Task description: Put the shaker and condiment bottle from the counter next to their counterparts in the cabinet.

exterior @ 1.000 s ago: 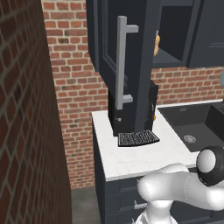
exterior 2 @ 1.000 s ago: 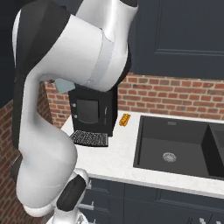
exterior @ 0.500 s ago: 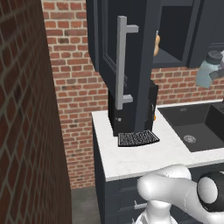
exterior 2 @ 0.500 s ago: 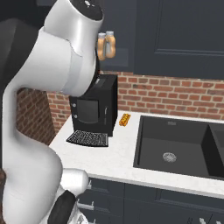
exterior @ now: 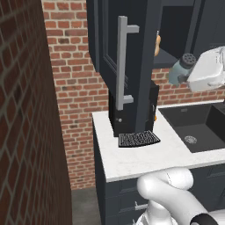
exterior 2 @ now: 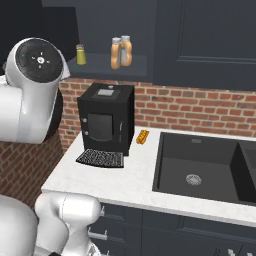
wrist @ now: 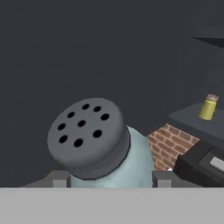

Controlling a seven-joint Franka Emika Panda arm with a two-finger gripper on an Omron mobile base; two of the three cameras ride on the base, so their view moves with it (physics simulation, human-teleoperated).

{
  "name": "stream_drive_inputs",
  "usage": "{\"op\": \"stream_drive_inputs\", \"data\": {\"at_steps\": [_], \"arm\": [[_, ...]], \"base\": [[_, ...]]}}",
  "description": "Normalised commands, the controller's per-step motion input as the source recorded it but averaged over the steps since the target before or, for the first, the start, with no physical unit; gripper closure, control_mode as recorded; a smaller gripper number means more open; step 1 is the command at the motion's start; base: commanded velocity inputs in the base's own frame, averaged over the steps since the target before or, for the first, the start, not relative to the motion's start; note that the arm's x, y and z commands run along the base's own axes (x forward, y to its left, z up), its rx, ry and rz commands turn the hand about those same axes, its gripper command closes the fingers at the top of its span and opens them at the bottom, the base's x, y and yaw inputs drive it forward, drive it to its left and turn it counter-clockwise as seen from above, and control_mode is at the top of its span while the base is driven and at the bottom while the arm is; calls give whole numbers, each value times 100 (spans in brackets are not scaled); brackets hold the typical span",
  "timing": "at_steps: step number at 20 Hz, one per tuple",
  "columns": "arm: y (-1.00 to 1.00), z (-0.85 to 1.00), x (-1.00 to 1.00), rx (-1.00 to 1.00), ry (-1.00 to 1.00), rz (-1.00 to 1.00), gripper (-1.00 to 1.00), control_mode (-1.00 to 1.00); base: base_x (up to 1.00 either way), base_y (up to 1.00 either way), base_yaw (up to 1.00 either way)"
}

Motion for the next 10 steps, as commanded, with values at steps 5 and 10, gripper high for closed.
{"op": "stream_drive_inputs", "data": {"at_steps": [5,10], "arm": [[-9,0,87,16,0,-15,100,-100],[-10,0,100,13,8,-9,100,-100]], "base": [[0,0,0],[0,0,0]]}}
